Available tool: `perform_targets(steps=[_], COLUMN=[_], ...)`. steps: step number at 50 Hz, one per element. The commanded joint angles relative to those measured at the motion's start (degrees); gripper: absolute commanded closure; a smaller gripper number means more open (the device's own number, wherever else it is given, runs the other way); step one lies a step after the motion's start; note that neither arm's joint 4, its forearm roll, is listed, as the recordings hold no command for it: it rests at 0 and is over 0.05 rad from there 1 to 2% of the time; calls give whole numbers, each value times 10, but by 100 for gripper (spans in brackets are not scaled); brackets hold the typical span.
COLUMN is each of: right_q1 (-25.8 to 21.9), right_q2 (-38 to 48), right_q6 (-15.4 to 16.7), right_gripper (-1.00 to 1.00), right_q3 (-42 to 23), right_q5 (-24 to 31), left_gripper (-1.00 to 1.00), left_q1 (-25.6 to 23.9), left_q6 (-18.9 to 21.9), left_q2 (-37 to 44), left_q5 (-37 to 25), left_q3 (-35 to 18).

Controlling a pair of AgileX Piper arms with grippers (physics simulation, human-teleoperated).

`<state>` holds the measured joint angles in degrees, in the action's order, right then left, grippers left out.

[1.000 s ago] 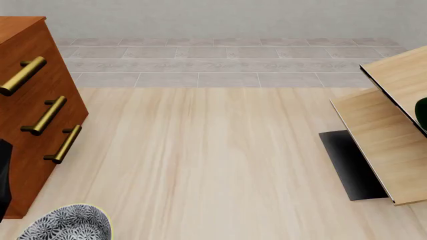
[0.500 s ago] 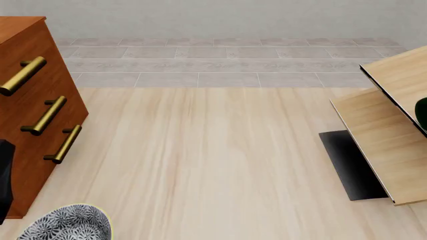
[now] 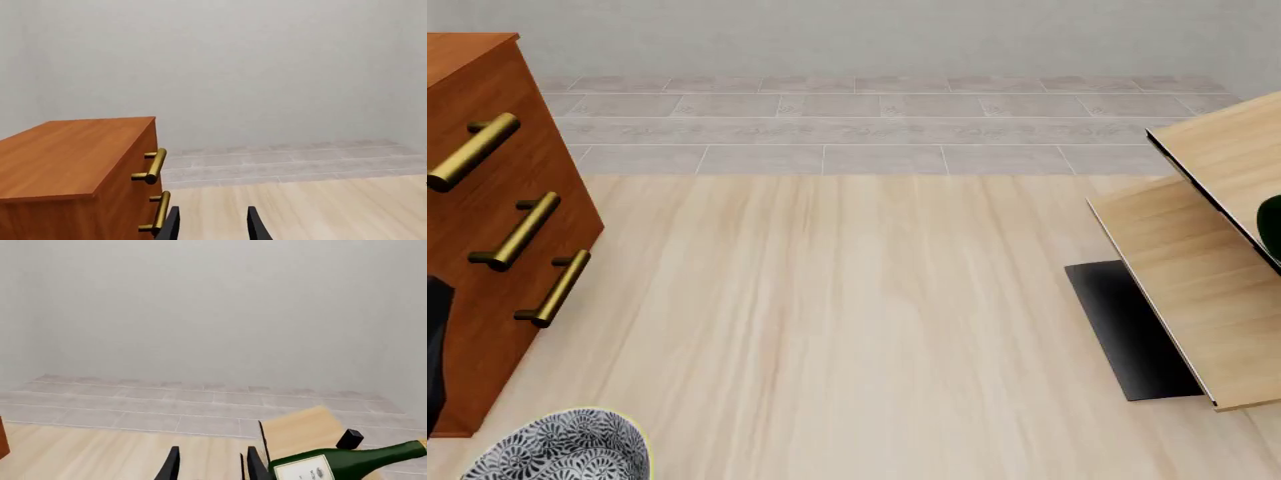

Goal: Put the wine bottle on the wine rack.

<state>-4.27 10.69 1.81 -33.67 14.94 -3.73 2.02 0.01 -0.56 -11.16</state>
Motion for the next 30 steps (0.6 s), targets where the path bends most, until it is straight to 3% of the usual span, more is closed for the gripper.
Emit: perform_targets(steps=[1, 30], right_q1=[-43, -89], right_q2=[-101, -107], right_q6=[16, 13], right_gripper=[-100, -100], right_q3=[13, -88], right_q5=[60, 139], left_gripper=[-100, -100], left_q1=[-6, -1], left_q6=[3, -5], left_q2=[0, 0], left_q5=[-1, -20], left_q3=[-2, -42])
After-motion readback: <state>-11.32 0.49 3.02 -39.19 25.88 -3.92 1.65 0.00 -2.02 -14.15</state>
